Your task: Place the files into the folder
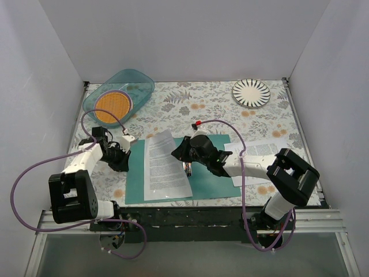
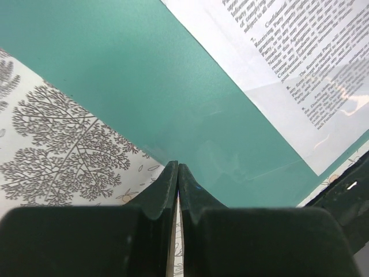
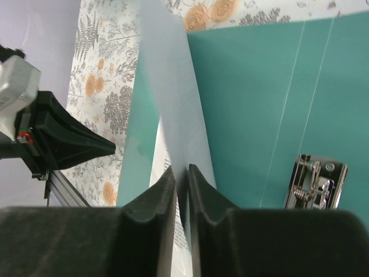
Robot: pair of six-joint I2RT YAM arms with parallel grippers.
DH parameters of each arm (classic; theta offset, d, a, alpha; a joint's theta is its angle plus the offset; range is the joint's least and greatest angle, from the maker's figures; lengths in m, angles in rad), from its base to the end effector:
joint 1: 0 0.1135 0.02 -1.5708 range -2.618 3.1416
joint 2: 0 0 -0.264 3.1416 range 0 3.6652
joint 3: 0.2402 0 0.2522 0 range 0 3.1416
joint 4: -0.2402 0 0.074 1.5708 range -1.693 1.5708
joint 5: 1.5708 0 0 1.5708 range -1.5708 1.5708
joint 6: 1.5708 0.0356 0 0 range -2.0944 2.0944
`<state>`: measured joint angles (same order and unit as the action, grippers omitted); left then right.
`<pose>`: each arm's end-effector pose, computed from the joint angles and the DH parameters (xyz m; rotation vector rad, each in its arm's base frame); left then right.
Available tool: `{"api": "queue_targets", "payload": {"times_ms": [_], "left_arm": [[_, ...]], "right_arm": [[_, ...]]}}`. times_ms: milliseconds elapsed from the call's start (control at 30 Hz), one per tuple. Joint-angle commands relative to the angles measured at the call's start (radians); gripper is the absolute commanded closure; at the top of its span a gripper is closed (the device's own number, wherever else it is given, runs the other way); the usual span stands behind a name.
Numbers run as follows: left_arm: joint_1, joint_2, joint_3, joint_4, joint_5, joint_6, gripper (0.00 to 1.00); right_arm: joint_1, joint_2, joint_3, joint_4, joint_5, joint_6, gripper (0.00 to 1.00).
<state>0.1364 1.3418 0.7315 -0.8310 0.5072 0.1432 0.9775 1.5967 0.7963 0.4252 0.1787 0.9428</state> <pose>0.2092 0.0113 0.1751 0.0578 2.8605 -0.7084 0.1964 0.2800 0.2034 0.0917 2.1023 1.0638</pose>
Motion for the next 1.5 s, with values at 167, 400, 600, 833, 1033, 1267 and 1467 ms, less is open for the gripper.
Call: {"api": "queue_targets", "payload": {"times_ms": [167,400,600,833,1033,1267,1467], "left_arm": [[0.0,0.063,0.146,0.048,0.065,-0.106,1.0],[-0.05,0.093,0.111,0.234,0.01,-0.261,1.0],[-0.073,0.123,0.066,0.311,-0.052,-0.289,1.0],[-0.073,0.112,0.025,0.325,-0.101,-0.266,1.0],[-0.073,0.094,0.013,0.308,-0.096,-0.261,1.0],[-0.073,0.083,0.006,0.287,-0.09,-0.254,1.0],[-0.072,0.065,-0.003,0.274,-0.085,-0.249,1.0]], "right_arm": [[-0.003,-0.081,-0.108,0.0,-0.047,-0.032,0.72],[-0.003,-0.101,-0.152,0.015,-0.081,-0.03,0.75],[-0.003,-0.139,-0.207,0.023,-0.077,-0.015,0.87],[-0.002,-0.11,-0.183,0.01,-0.149,-0.015,0.99],[-0.002,-0.078,-0.158,-0.014,-0.212,-0.035,0.99],[-0.002,-0.078,-0.103,-0.202,-0.185,-0.11,0.91],[-0.002,-0.09,-0.074,-0.339,-0.116,-0.174,0.85]]}}
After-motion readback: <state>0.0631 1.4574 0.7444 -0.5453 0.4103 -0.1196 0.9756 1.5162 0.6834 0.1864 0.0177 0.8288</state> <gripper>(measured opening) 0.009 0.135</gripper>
